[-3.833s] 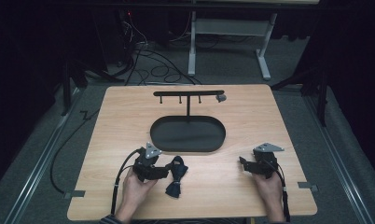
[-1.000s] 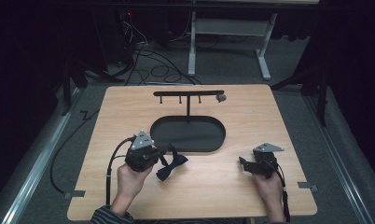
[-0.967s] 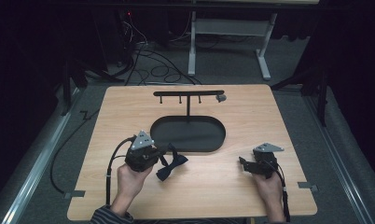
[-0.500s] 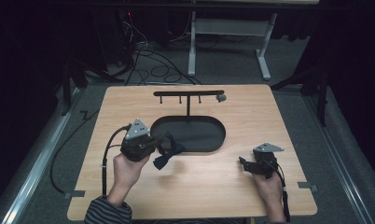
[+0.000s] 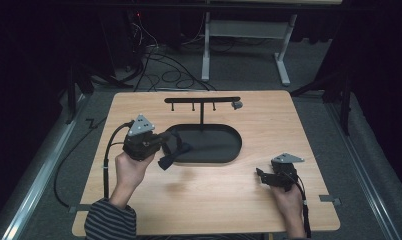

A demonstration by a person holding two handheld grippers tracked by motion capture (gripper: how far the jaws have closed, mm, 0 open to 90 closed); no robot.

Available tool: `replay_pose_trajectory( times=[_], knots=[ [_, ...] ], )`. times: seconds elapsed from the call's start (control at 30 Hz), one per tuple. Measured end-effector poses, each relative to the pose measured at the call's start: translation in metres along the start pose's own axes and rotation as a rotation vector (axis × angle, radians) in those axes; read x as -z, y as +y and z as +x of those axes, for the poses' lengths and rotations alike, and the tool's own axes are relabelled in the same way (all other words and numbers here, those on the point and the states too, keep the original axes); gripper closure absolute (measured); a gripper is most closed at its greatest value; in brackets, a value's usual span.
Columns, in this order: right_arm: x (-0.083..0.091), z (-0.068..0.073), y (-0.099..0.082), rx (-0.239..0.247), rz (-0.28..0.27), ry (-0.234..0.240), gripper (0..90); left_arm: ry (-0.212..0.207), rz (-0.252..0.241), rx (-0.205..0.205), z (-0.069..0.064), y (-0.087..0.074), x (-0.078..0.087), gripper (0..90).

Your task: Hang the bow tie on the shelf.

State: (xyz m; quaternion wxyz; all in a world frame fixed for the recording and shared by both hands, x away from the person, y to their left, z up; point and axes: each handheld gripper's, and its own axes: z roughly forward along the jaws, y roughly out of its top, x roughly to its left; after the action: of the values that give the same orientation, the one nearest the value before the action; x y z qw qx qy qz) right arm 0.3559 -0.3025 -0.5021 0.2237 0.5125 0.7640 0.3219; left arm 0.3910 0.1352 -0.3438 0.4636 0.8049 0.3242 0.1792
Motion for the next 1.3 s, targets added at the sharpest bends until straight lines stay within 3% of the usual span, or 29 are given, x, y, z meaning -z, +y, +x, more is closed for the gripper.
replay_pose_trajectory(
  times=[0.47,0.8,1.3],
  knots=[
    [0.000,0.000,0.000,0.000,0.000,0.000,31.1,-0.014,-0.008,0.030,0.020,0.017,-0.004,89.4],
    [0.000,0.000,0.000,-0.001,0.000,0.001,31.1,0.021,0.012,0.000,0.025,0.034,-0.014,89.4],
    [0.000,0.000,0.000,0.001,0.000,0.002,31.1,0.050,0.024,0.008,0.038,0.052,-0.034,89.4]
  ],
)
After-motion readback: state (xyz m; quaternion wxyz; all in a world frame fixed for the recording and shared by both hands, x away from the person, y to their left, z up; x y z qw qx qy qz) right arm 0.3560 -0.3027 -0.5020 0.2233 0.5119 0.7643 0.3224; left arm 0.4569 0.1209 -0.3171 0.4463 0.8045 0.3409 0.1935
